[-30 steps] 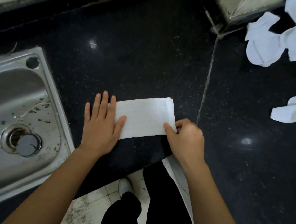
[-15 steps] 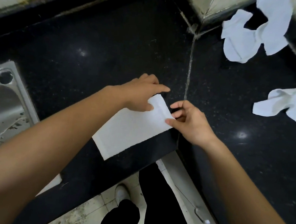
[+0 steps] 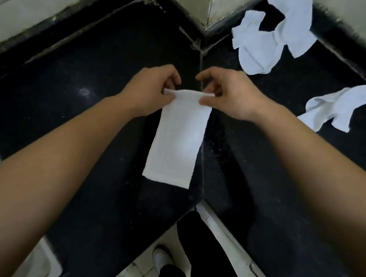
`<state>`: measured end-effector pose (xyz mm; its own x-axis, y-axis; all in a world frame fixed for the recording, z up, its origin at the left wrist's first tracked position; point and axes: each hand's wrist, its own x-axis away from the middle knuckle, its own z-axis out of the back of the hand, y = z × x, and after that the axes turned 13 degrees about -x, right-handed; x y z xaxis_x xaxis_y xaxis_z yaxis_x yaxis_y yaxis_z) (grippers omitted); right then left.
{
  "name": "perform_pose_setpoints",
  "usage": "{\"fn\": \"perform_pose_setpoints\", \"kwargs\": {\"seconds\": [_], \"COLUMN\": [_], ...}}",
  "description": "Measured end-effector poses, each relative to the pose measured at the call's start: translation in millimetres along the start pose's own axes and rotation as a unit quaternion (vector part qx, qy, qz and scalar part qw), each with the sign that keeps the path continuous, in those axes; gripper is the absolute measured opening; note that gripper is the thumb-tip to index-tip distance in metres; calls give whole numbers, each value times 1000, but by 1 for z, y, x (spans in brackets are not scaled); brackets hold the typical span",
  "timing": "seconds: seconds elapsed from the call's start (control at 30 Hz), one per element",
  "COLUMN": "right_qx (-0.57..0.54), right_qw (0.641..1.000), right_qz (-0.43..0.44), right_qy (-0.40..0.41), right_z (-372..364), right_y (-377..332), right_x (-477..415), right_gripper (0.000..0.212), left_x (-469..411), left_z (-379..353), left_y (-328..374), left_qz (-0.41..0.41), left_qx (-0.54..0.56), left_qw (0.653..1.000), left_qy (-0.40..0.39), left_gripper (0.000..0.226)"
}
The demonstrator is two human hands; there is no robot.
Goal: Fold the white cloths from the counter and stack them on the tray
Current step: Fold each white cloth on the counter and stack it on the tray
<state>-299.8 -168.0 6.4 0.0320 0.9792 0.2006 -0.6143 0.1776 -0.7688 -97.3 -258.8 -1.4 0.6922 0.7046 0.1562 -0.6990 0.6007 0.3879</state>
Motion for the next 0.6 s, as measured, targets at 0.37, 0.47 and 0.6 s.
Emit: {"fn": "perform_pose_setpoints", "kwargs": {"seconds": [0.37, 0.47, 0.6], "right_qx": [23, 45, 47], "right_qw": [990, 983, 975], "right_qz": [120, 158, 194], "right_qy": [73, 82, 100], "right_z": [-81, -112, -134], "right_y": [16, 25, 31], "right_x": [95, 123, 140], "right_gripper": [34, 20, 11], "left_x": [116, 146, 166], "left_z": [-60, -82, -92], "left_y": [-19, -27, -33], "left_qz": [-124, -142, -132], "left_qx": [-133, -130, -109], "left_qw": [975, 973, 976], "left_qy": [130, 130, 131], "left_gripper": [14, 14, 18]}}
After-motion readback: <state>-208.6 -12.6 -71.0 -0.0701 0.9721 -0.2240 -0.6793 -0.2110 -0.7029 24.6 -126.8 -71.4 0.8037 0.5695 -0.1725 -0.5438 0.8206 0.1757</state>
